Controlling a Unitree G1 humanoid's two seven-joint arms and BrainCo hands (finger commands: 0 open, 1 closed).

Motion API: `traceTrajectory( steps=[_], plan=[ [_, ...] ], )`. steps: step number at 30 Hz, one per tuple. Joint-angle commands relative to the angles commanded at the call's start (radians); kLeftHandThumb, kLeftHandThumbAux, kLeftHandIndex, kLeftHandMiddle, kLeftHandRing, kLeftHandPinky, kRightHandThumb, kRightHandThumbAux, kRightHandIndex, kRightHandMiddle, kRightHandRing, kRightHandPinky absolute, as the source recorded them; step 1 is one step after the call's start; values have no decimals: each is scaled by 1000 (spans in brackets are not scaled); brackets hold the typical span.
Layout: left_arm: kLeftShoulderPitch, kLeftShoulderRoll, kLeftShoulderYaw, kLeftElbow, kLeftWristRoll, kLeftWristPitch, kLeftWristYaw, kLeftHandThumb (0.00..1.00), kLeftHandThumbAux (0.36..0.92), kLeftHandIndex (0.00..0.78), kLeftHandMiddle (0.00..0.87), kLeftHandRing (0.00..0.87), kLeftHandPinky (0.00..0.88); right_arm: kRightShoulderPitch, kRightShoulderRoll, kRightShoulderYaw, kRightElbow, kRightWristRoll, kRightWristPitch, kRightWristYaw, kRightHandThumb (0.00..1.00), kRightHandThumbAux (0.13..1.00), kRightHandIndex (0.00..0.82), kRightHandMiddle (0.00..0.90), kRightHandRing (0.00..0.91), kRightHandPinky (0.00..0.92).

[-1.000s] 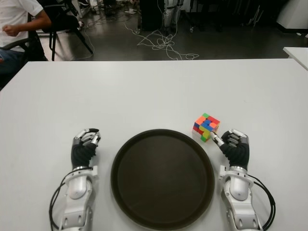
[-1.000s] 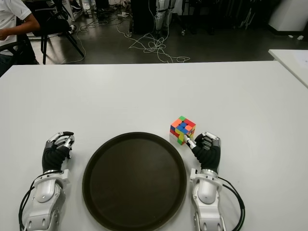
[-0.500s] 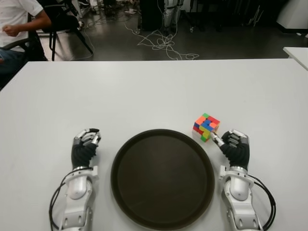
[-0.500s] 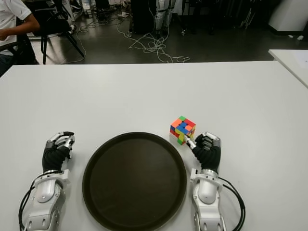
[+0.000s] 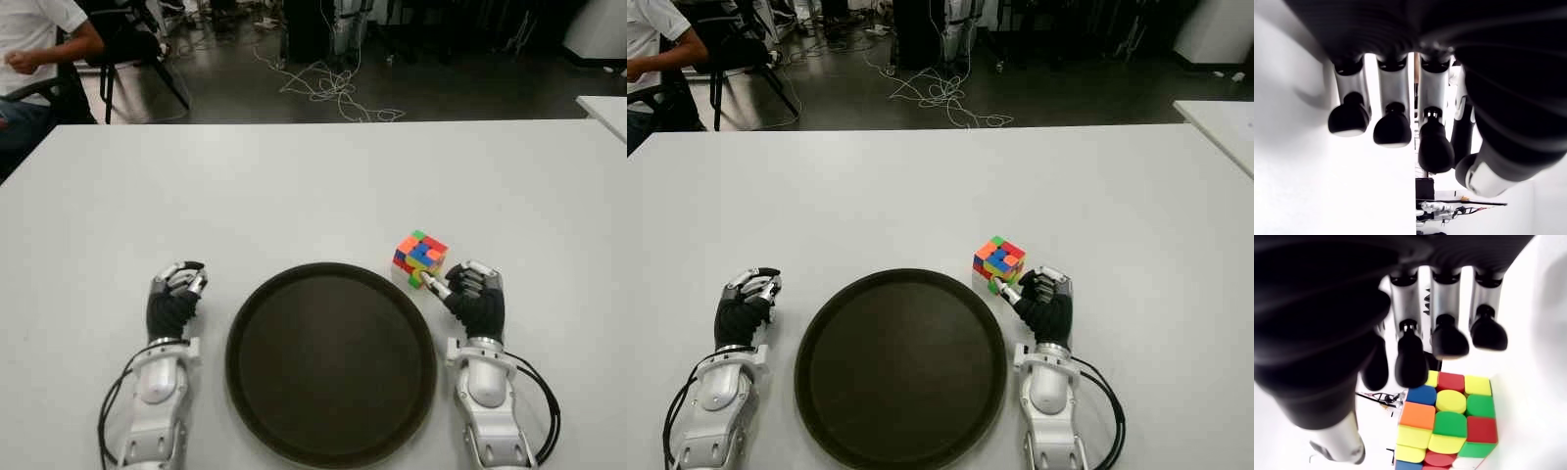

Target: Pick up the Rubik's Cube and put it in the plate

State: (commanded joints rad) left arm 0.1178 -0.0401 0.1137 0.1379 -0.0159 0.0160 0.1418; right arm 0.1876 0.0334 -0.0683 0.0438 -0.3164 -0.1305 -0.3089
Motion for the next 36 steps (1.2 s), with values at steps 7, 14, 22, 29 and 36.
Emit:
traceTrajectory(
  steps=[7, 14, 22, 29, 36],
  plan=[
    [1, -10, 6, -5, -3, 4, 9, 713, 704, 444, 789, 821, 820, 0, -21, 1, -9, -106, -24, -5, 146, 795, 469, 512, 503, 455],
    [2, -21, 16, -5, -26, -8, 0, 713, 705, 444, 787, 820, 820, -8, -71, -1, 1, -158, -88, 39, 150, 826, 318, 347, 333, 309],
    [6, -29, 19, -8, -33, -18, -4, 711, 705, 444, 789, 821, 822, -18, -95, -13, -15, -146, -128, 123, 14, 858, 126, 166, 169, 175],
    [5, -27, 16, -7, -19, -16, 1, 711, 705, 444, 791, 821, 822, -24, -106, -25, -13, -140, -170, 180, 1, 865, 63, 102, 109, 124],
    [4, -27, 14, -7, -15, -9, -1, 712, 704, 444, 794, 825, 826, -30, -109, -30, -26, -156, -178, 216, 0, 881, 36, 73, 76, 106]
  ],
)
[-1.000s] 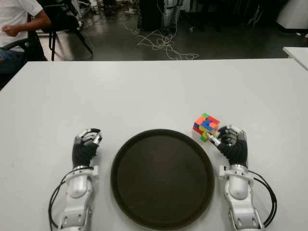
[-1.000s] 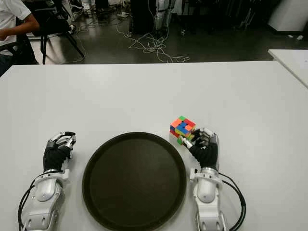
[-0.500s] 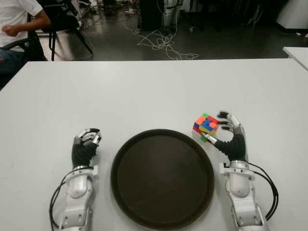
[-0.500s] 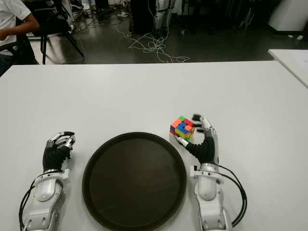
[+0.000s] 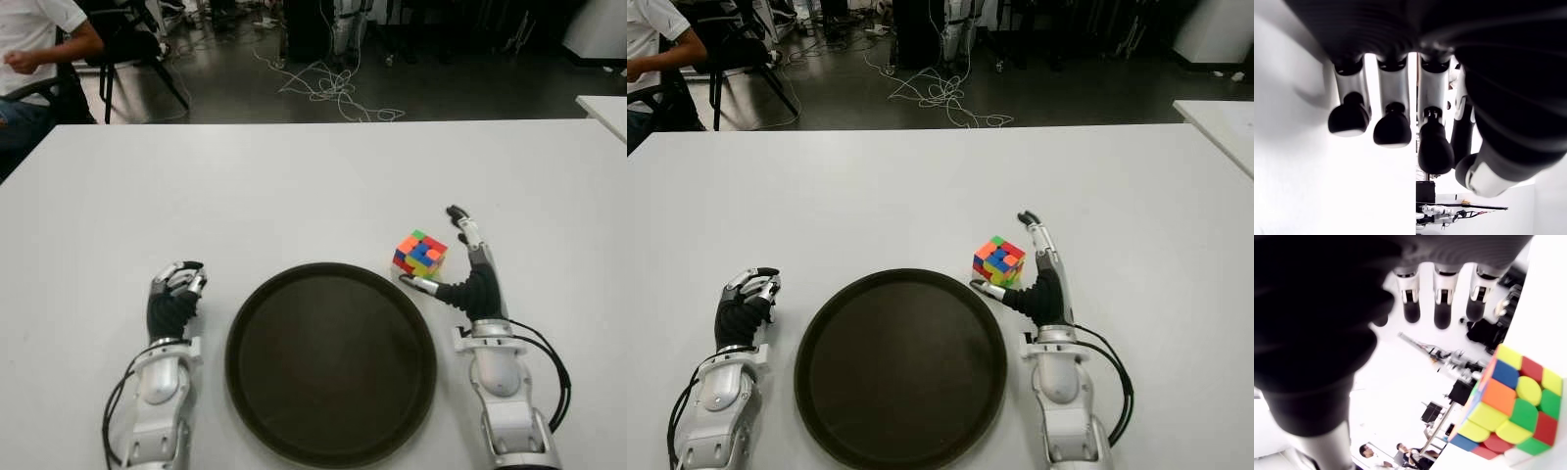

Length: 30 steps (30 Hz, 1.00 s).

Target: Pick up the Rubik's Cube and put it in the plate

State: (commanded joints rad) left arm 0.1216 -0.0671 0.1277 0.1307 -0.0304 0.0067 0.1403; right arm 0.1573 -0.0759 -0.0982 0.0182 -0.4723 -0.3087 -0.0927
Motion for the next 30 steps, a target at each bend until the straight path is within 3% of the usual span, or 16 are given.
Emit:
traceTrajectory(
  steps=[6, 17, 26, 30],
  plan=[
    [0, -1, -2, 1, 3, 2, 0, 712, 704, 444, 794, 825, 825, -5, 5, -5, -10, -19, 11, 12, 0, 898, 36, 75, 78, 112],
    [-3, -4, -4, 8, 14, 3, 8, 712, 705, 444, 790, 822, 822, -30, -20, -6, -53, -58, 70, 75, 0, 923, 36, 61, 55, 93],
    [3, -21, -3, 0, 4, -16, 7, 711, 705, 444, 788, 818, 819, -57, -81, 50, -200, -173, 286, 158, 0, 940, 48, 69, 65, 97],
    [4, -24, -7, 3, 7, -32, 5, 710, 705, 444, 791, 818, 819, -69, -90, 66, -247, -207, 360, 195, 0, 929, 52, 73, 70, 103]
  ],
)
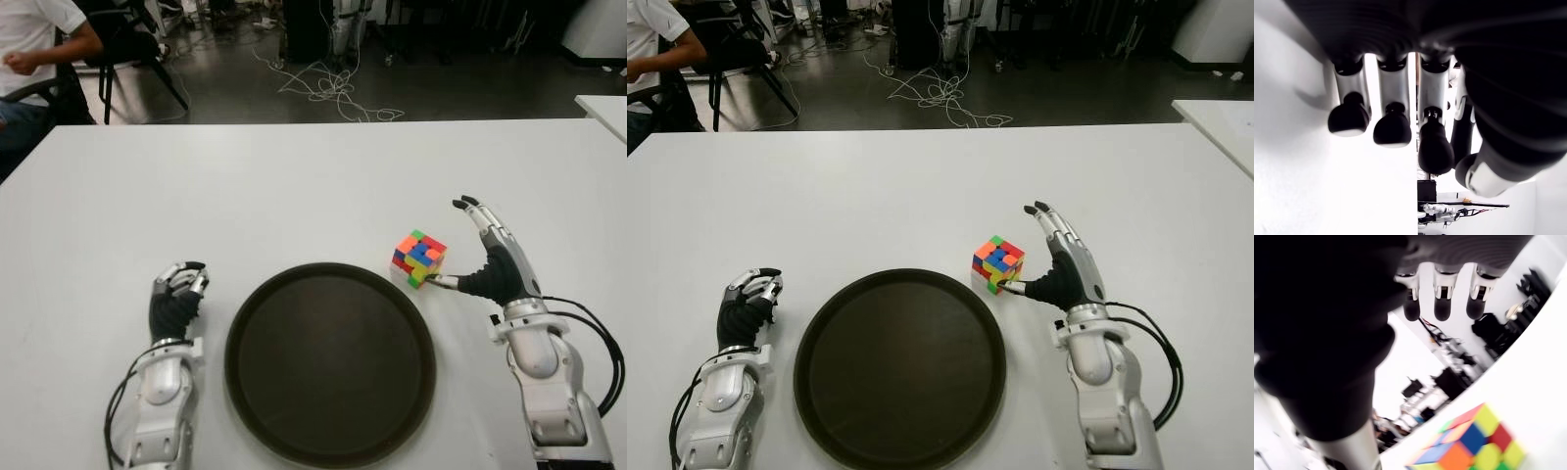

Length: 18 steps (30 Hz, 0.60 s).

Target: Pick up the Rubik's Cube and put it in the plate

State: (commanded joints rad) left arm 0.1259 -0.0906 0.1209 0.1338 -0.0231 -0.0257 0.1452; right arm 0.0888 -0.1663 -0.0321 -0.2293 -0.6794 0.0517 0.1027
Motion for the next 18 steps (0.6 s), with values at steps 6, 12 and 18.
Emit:
traceTrajectory(
  steps=[6, 12, 18],
  plan=[
    [-2, 4, -10, 15, 17, -24, 3, 708, 706, 444, 791, 817, 819, -32, -7, 21, -43, -36, 97, 57, 0, 891, 57, 79, 77, 89],
    [0, 0, -12, 13, 15, -24, 5, 708, 706, 443, 784, 811, 815, -63, -28, 48, -54, -63, 168, 97, 0, 841, 56, 77, 85, 98],
    [1, -3, -14, 11, 16, -22, 10, 707, 706, 443, 783, 809, 813, -98, -72, 96, -77, -120, 266, 155, 0, 781, 39, 59, 82, 89]
  ],
)
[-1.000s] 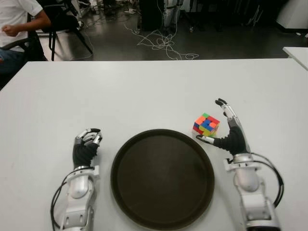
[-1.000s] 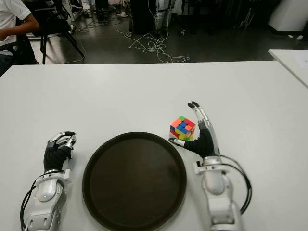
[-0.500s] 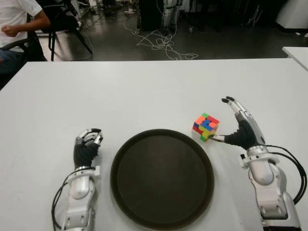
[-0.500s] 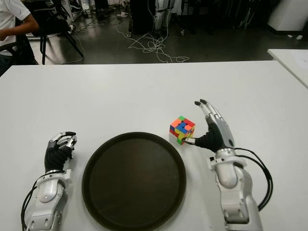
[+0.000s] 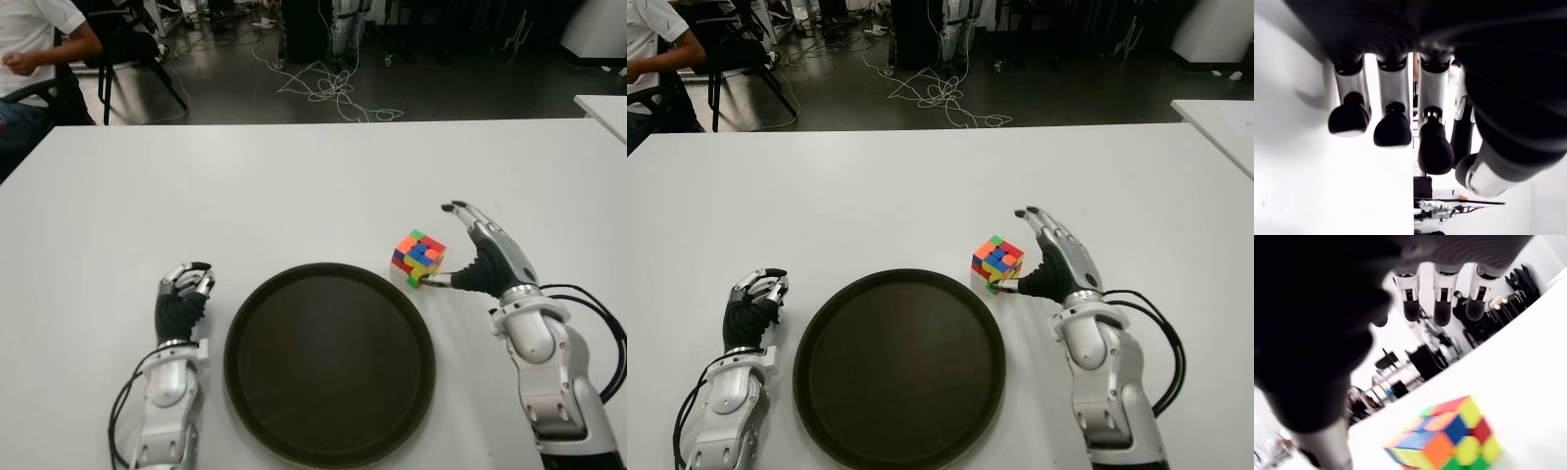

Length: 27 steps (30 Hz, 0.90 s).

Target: Pick up the Rubik's Cube and put it in the plate

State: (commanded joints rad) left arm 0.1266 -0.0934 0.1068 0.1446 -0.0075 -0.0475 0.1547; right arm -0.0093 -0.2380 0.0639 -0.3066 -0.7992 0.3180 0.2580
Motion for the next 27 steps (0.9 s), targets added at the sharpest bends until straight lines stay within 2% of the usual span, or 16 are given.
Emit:
traceTrajectory(
  steps=[5, 11, 21, 27],
  plan=[
    [-1, -4, -2, -1, -5, -4, 0, 707, 706, 444, 786, 812, 815, -27, -27, 33, -12, -43, 66, 35, 0, 753, 27, 48, 71, 67],
    [0, -6, 0, 1, -10, -11, -1, 707, 706, 444, 790, 816, 817, -69, -51, 65, -10, -73, 106, 58, 0, 771, 23, 42, 55, 50],
    [-3, -8, -2, 17, 1, -33, 11, 708, 705, 444, 788, 814, 815, -124, -64, 85, 20, -49, 102, 55, 0, 829, 27, 44, 60, 56],
    [-2, -7, -7, 3, 7, -12, 12, 707, 706, 444, 790, 815, 817, -161, -72, 108, 25, -60, 133, 93, 0, 824, 24, 46, 62, 57]
  ],
)
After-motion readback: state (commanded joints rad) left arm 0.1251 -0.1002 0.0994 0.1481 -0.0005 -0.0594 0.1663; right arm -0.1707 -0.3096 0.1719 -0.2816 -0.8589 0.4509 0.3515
